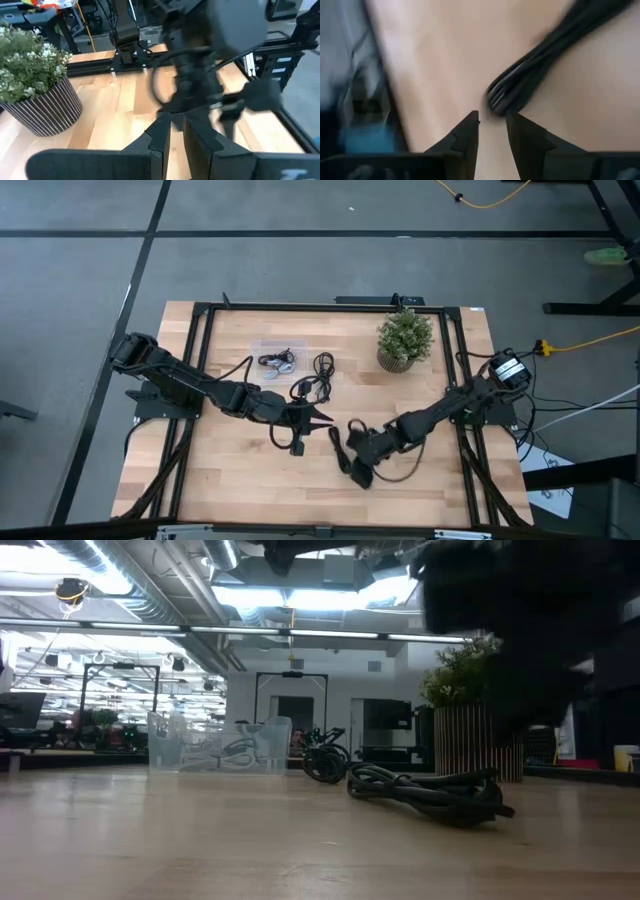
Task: Pick and place USB-C Cables
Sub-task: Put the bottom black USB cable into the transparent bin
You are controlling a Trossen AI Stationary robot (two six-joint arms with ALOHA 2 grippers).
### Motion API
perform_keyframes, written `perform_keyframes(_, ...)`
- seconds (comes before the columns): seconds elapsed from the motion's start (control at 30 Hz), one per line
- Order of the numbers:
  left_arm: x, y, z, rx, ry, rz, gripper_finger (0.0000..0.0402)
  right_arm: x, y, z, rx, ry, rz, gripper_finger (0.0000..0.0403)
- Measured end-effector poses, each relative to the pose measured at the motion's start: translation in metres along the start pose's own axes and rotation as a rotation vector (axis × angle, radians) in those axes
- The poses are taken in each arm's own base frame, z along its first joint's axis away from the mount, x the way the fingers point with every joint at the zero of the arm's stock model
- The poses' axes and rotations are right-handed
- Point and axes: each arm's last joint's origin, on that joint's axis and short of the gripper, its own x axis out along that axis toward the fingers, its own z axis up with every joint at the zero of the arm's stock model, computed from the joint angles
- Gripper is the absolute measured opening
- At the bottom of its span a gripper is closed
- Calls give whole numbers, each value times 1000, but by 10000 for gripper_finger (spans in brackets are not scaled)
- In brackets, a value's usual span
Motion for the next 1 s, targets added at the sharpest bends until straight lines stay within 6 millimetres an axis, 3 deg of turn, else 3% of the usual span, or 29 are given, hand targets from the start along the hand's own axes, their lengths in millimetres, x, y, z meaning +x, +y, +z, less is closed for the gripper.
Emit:
perform_keyframes(0.17,0,-3,0,-65,5,-87,45,-2,10,-30,-110,235,35,106)
perform_keyframes(0.33,9,-5,-8,-72,15,-95,45,-6,5,-59,54,338,-148,106)
perform_keyframes(0.47,33,-13,-16,-54,42,-144,45,-11,3,-80,178,321,-303,106)
perform_keyframes(0.63,66,-22,-14,152,118,-165,45,-15,6,-97,230,313,-358,106)
perform_keyframes(0.83,87,-24,-12,452,396,-217,45,-19,12,-118,281,311,-379,106)
perform_keyframes(1.0,105,-25,-25,633,577,-267,47,-22,15,-131,319,246,-395,106)
